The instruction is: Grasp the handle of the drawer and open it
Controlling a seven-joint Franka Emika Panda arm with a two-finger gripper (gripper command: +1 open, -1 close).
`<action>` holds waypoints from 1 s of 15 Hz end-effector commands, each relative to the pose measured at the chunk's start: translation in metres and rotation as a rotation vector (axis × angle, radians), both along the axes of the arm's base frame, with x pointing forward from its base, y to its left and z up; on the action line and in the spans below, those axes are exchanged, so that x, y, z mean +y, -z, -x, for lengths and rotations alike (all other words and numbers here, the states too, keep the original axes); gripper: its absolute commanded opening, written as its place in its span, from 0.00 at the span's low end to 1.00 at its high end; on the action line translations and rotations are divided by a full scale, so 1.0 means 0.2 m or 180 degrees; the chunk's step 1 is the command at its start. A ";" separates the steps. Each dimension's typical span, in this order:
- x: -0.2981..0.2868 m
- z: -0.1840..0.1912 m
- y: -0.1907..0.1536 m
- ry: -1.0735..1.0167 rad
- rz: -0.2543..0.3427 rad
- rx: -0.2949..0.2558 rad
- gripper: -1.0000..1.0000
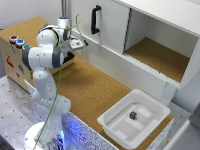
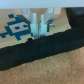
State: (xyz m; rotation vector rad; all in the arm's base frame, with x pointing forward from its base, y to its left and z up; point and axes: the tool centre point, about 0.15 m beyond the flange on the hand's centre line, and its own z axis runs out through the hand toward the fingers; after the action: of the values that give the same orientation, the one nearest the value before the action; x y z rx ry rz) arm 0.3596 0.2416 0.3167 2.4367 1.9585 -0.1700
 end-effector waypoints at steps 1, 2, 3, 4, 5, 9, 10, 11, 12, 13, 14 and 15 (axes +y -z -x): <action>-0.21 0.07 -0.03 -0.0066 -0.0162 -0.0231 0.00; -0.23 0.08 -0.04 -0.0068 -0.0165 -0.0233 0.00; -0.24 0.08 -0.04 -0.0075 -0.0159 -0.0238 0.00; -0.24 0.07 -0.05 -0.0082 -0.0158 -0.0270 0.00; -0.26 0.06 -0.05 -0.0075 -0.0148 -0.0301 0.00; -0.35 0.04 -0.04 0.0035 -0.0068 -0.0321 0.00; -0.37 0.04 -0.04 0.0062 -0.0037 -0.0321 0.00; -0.39 0.03 -0.03 0.0092 -0.0004 -0.0330 0.00; -0.41 0.03 -0.04 0.0122 0.0003 -0.0331 0.00; -0.39 0.03 -0.05 0.0144 -0.0024 -0.0352 0.00; -0.37 0.02 -0.09 0.0150 -0.0086 -0.0369 0.00; -0.31 0.01 -0.16 0.0155 -0.0211 -0.0435 0.00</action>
State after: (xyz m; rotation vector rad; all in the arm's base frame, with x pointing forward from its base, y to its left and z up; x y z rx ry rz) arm 0.3608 0.1801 0.3294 2.4526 1.8972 -0.1218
